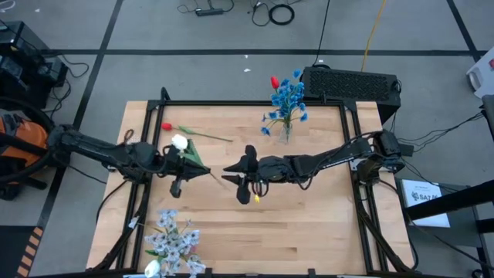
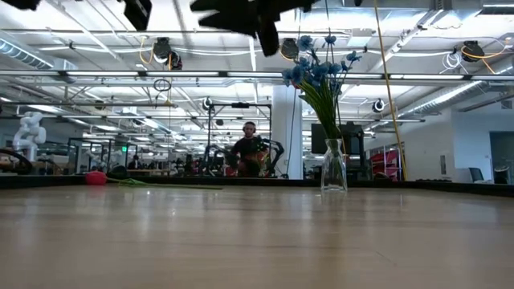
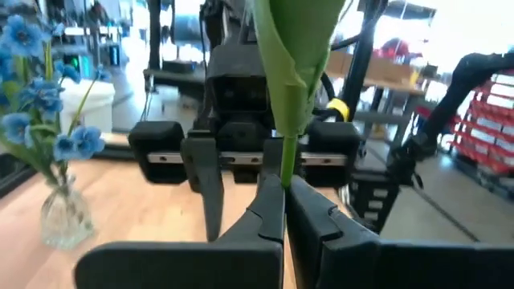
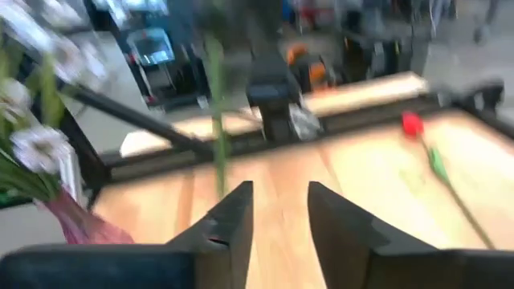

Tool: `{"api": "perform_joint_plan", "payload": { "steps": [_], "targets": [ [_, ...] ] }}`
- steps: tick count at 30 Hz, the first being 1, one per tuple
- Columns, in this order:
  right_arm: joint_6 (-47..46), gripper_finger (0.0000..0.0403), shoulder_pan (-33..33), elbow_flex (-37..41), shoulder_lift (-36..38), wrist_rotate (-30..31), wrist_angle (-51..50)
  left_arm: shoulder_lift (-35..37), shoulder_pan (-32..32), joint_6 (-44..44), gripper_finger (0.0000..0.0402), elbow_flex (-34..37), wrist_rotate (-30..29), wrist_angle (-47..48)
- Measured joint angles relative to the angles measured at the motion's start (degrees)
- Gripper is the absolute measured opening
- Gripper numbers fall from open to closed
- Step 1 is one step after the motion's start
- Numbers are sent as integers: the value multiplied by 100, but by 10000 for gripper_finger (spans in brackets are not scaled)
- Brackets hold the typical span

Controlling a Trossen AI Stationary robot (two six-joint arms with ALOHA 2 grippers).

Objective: Sort flowers into vase by color
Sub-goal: Put the white flowers into the pink vase

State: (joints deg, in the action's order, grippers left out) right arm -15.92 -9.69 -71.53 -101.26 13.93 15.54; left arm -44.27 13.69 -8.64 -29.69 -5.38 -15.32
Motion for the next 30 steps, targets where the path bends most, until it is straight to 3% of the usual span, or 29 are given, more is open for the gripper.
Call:
{"api": "perform_joint_plan", "payload": {
  "steps": [5, 11, 18, 25, 30],
  "targets": [
    [-872, 140, -15, 2, 40, -50, -871, 581, 97, -5, 1, -514, 30, 1541],
    [-2362, 141, -97, 6, 36, -58, -1299, 1292, 514, -592, 1, -913, -280, 3269],
    [-3141, 113, -349, 6, 36, 77, -1282, 2081, 1444, -702, 0, -826, -1080, 3543],
    [-3642, 52, -881, 6, 36, 1111, -1312, 2163, 2398, -759, 0, -618, -1738, 3679],
    [-4102, 5, -1222, 6, 36, 1684, -1574, 2172, 2940, -795, 0, -618, -1901, 3802]
  ]
}}
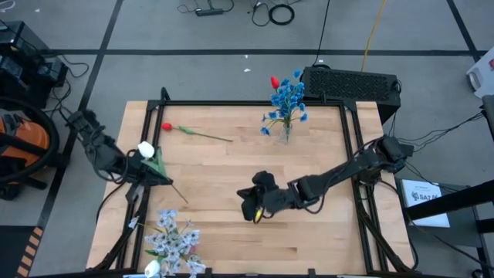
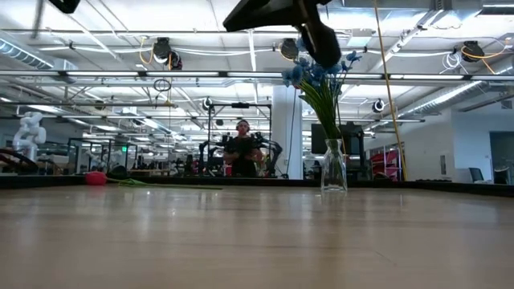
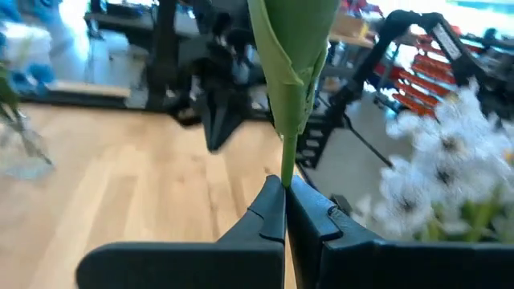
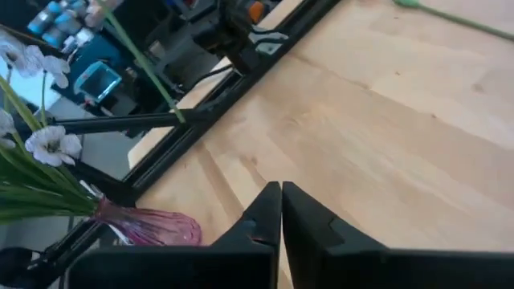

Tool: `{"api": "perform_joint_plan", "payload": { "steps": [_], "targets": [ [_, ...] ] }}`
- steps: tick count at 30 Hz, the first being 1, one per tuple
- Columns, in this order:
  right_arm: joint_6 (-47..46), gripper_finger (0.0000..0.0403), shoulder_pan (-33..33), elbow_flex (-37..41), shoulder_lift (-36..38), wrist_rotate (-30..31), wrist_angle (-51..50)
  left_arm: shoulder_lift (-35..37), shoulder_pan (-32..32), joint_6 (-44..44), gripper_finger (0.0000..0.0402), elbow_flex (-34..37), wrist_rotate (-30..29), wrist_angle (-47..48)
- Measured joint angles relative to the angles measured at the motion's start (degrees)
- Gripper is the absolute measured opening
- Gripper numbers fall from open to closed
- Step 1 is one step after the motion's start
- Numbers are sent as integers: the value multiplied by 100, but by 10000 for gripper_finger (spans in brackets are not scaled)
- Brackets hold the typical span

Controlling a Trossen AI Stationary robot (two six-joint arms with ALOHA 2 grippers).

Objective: Sort flowers into vase by color
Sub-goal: Put the white flowers into the pink vase

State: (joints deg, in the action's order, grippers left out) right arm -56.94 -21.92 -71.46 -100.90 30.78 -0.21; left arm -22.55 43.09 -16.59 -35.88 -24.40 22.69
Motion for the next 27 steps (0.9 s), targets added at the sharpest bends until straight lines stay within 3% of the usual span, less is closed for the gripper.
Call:
{"api": "perform_joint_plan", "payload": {
  "steps": [6, 19, 27],
  "targets": [
    [-587, 1, -289, 0, 0, 516, -199, -6, 585, -714, 0, 0, -325, 774],
    [-1484, 0, -431, 0, -430, 497, -328, -387, 1932, -1402, 0, 0, -754, 789],
    [-1484, 0, -450, -2, -507, 497, -260, -952, 2897, -1477, 0, 4, -1655, 228]
  ]
}}
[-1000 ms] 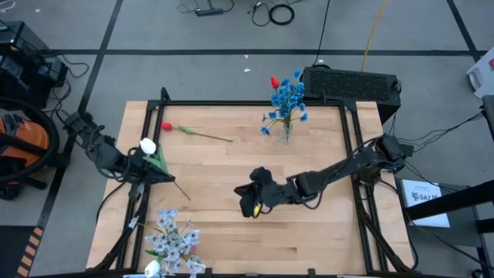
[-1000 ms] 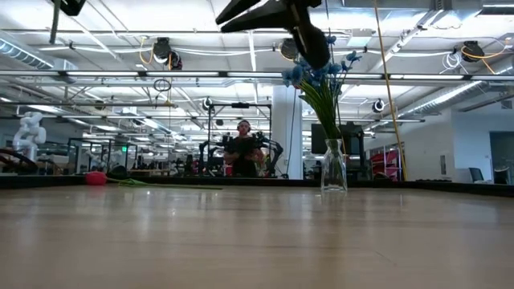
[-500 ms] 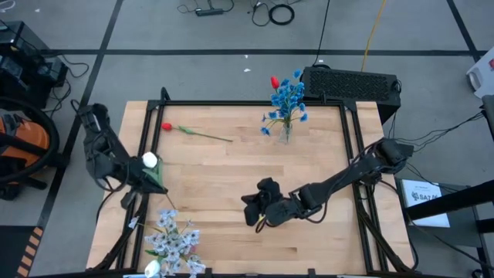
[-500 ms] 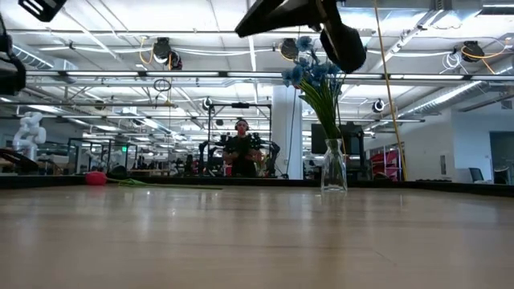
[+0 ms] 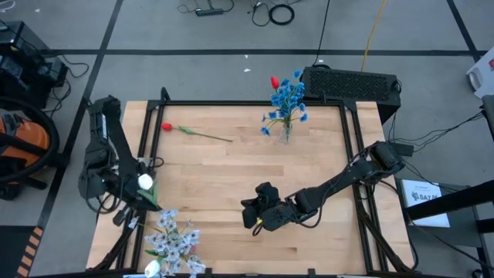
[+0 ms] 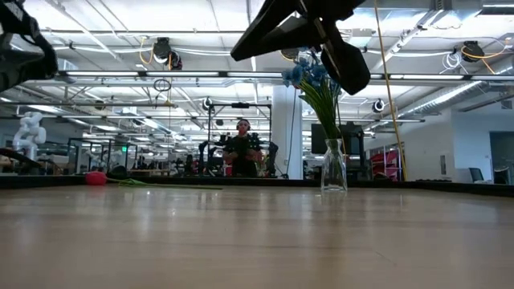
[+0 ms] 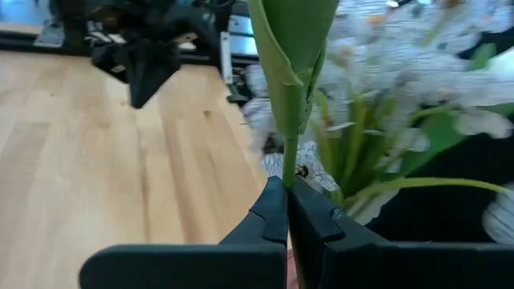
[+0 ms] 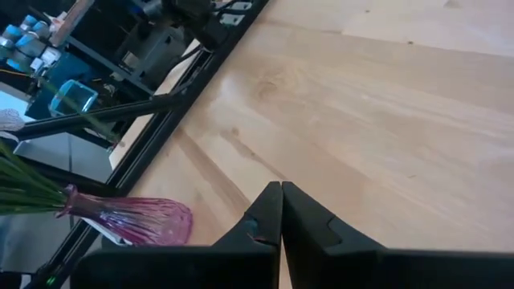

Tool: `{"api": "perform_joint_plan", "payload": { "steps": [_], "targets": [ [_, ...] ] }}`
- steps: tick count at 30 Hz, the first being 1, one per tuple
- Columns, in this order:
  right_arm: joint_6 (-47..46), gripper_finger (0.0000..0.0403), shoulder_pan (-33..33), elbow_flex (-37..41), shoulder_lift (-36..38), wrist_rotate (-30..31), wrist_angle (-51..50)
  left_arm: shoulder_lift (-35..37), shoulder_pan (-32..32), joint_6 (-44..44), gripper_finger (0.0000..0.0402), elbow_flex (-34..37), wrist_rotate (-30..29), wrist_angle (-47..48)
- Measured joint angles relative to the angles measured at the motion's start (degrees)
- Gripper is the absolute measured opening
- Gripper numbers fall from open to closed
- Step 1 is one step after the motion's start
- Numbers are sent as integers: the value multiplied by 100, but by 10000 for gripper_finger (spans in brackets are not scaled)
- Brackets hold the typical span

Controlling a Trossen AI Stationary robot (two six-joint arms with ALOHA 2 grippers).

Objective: Sort flowers into vase by color
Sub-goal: Put the white flowers into the pink vase

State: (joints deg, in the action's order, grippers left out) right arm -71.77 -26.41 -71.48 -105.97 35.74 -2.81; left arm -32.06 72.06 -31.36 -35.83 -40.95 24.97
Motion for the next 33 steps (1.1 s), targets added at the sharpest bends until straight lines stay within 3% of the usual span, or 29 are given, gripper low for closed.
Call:
{"api": "perform_joint_plan", "payload": {
  "steps": [9, 17, 25, 33],
  "targets": [
    [41, 0, 0, 0, 0, 18, -2, -601, 1212, 140, 0, 0, -1311, -947],
    [42, 0, 10, 0, 2, 20, 45, -1322, 1838, 1132, 0, 0, -2404, -2427],
    [84, 0, 22, 0, 4, 19, 134, -1899, 1870, 1278, 0, 0, -2820, -2956],
    [72, 0, 35, 0, 7, 20, 131, -2013, 1868, 1876, 0, 0, -2841, -3771]
  ]
}}
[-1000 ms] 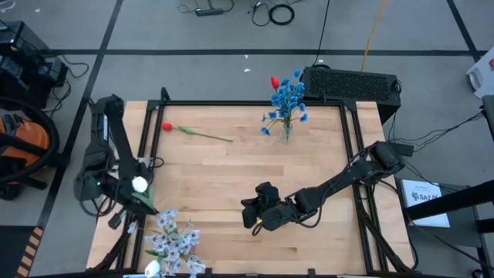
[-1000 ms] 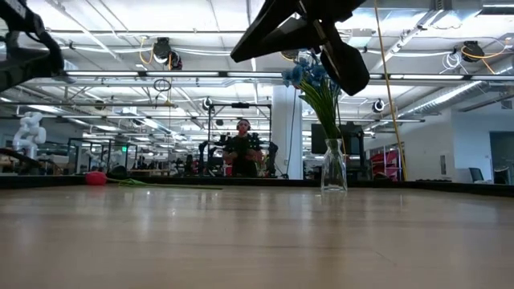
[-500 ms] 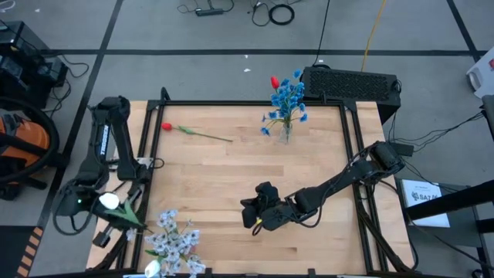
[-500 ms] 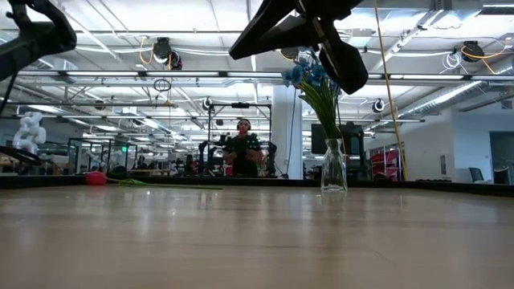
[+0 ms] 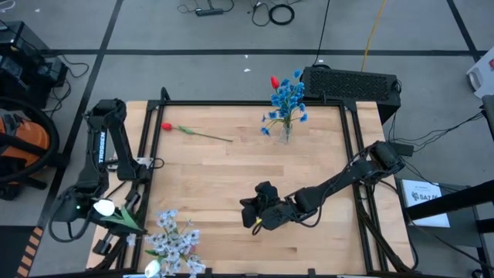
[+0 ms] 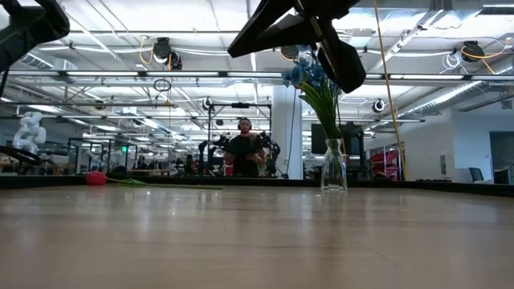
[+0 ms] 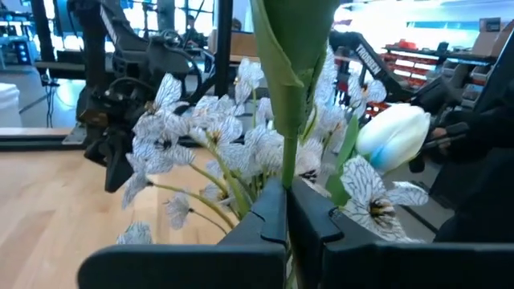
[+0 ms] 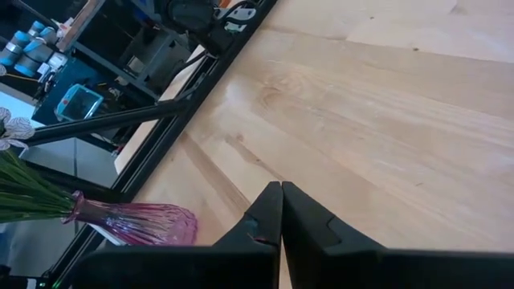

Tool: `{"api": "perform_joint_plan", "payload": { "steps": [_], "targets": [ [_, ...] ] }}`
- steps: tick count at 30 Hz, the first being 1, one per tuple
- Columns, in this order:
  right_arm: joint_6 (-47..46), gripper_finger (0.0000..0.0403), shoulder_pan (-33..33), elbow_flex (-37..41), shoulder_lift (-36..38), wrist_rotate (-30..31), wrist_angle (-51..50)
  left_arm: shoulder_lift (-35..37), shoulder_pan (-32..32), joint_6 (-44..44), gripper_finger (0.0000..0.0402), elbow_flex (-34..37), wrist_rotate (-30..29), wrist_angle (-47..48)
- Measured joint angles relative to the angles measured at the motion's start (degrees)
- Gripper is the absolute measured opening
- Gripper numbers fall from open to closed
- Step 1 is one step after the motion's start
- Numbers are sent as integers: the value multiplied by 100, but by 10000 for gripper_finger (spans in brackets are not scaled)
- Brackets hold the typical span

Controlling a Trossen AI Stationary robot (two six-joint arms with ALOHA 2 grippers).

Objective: Sort flowers into vase by color
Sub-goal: Put the white flowers into the pink vase

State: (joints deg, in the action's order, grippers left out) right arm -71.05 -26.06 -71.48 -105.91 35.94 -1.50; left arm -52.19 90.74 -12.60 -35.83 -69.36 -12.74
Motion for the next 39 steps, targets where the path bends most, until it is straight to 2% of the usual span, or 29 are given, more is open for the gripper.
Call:
{"api": "perform_joint_plan", "payload": {
  "steps": [13, 19, 30, 39],
  "targets": [
    [23, 0, 59, 0, 0, -2, -2, -430, -290, 91, 0, 0, 119, -194],
    [34, 0, 59, 0, 0, -2, -2, -615, -454, -177, 0, 0, 336, -179],
    [35, 0, 59, 0, 2, -24, -2, -763, -475, -384, 0, 0, 354, -168],
    [271, 0, 59, 0, 2, -32, 0, -779, -844, -507, 0, 0, 347, -131]
  ]
}}
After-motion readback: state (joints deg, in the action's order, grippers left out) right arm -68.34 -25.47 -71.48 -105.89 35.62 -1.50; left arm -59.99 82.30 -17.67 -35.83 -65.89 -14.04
